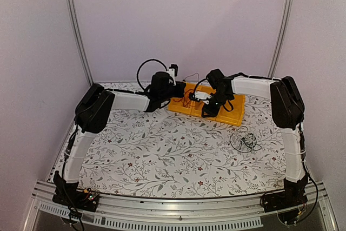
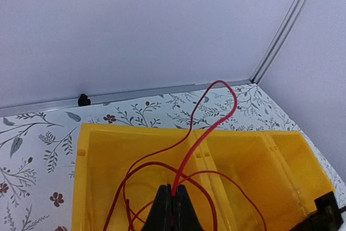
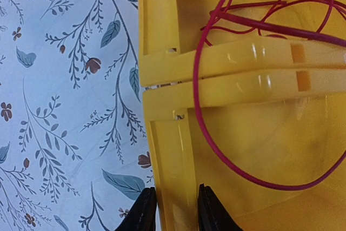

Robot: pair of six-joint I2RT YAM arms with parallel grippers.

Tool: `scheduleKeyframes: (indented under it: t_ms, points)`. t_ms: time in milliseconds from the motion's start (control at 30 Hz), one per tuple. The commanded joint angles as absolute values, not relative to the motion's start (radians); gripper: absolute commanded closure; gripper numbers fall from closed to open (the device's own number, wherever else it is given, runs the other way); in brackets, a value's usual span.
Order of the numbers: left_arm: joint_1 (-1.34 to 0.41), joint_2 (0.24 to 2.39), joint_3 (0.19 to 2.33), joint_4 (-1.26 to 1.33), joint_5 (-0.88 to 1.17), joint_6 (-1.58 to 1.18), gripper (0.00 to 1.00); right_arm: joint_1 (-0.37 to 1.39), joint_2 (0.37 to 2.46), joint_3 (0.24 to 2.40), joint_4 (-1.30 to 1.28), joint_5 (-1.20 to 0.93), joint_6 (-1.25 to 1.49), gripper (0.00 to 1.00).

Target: Untangle the cables

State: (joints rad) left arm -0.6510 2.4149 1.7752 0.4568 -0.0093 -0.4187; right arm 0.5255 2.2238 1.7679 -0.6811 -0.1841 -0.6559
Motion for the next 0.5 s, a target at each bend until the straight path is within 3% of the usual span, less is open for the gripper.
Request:
scheduleKeyframes:
  t_ms: [0, 233, 333, 467]
  points:
    - [-0.653, 2.438, 1.799, 0.459, -0.178, -0.293, 1.0, 0.535, 2.225, 1.781, -0.699, -0.204, -0.637, 0.71]
    - [-0.655, 2.34, 1.648, 0.519, -0.357, -0.166, 1.0, 0.535, 2.176, 1.77, -0.694, -0.207, -0.631, 0.71]
    - [-0.658, 2.334, 1.634, 0.53, -0.323, -0.091, 1.0, 0.536, 2.151, 1.779, -0.692, -0.218, -0.624, 0.71]
    - [-0.677, 2.33, 1.59, 0.572, -0.269, -0.05, 1.0, 0.532, 2.128, 1.824, -0.698, -0.261, -0.596, 0.63]
